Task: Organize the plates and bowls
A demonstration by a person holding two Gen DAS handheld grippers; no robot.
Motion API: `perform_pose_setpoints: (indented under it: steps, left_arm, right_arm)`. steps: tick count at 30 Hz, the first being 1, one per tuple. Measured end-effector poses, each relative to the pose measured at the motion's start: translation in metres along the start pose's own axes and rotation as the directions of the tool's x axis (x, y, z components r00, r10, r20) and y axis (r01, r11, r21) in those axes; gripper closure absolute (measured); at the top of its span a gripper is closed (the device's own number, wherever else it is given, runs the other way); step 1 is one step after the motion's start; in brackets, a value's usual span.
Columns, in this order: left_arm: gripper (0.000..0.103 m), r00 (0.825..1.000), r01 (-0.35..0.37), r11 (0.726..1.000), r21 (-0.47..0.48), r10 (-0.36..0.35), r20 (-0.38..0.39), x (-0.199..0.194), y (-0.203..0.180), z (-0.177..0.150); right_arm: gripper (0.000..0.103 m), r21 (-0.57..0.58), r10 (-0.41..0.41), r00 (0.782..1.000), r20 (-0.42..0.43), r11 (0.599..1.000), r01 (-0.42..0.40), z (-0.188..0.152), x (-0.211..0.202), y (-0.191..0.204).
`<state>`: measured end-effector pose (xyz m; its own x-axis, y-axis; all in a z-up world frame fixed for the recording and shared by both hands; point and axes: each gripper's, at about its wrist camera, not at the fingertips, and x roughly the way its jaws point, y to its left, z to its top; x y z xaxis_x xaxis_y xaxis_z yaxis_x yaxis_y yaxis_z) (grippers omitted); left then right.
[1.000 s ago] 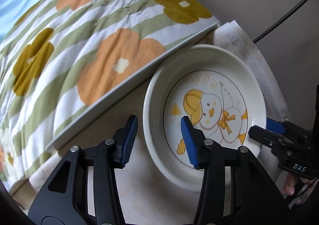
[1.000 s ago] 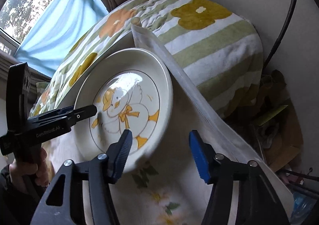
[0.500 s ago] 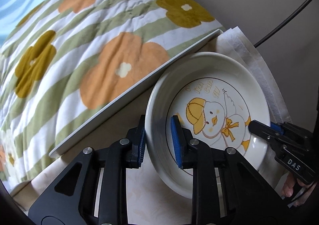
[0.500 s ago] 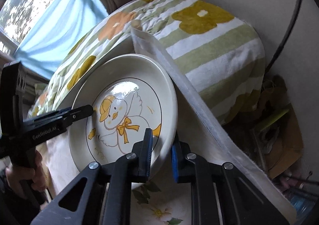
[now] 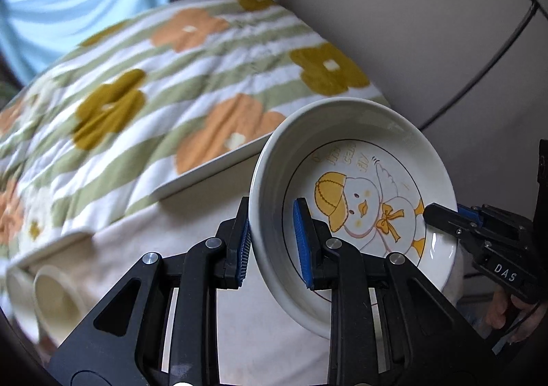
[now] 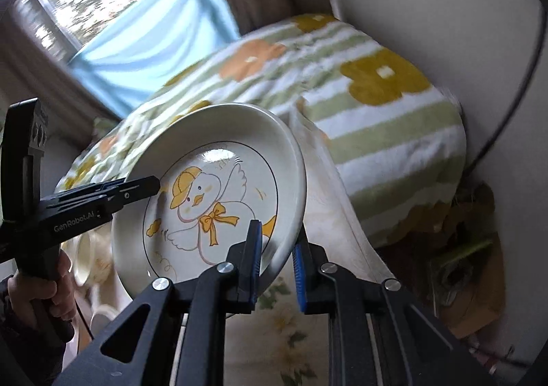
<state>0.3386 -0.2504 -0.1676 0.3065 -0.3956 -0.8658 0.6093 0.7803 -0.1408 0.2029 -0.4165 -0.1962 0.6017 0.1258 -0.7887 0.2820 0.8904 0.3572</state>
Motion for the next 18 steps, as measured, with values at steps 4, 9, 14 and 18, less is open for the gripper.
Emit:
perform_pose_setpoints:
  steps: [4, 9, 14, 18]
  left_arm:
    - [0.082, 0.996, -0.059, 0.993, -0.099, 0.065, 0.057, -0.053, 0.004, -0.032]
    - [0.082, 0.981, -0.146, 0.963, -0.228, 0.170, 0.089, -0.104, 0.015, -0.083]
    - [0.082, 0.964, -0.218, 0.904, -0.368, 0.257, 0.062, -0.138, 0.038, -0.145]
    - [0.082, 0.956, -0.250, 0.856, -0.453, 0.292, 0.023, -0.152, 0.063, -0.193]
  right_arm:
    - [0.087, -0.086, 0.084, 0.996, -0.026, 0.993, -0.086, 0.000, -0.024, 0.021]
    - [0.087, -0.216, 0.190, 0.979, -0.071, 0.955, -0.201, -0.013, -0.036, 0.055]
    - [0.087, -0.320, 0.279, 0.948, -0.154, 0.894, -0.315, -0.037, -0.028, 0.095]
    - [0.087, -0.363, 0.308, 0.923, -0.229, 0.853, -0.375, -0.062, -0.012, 0.127]
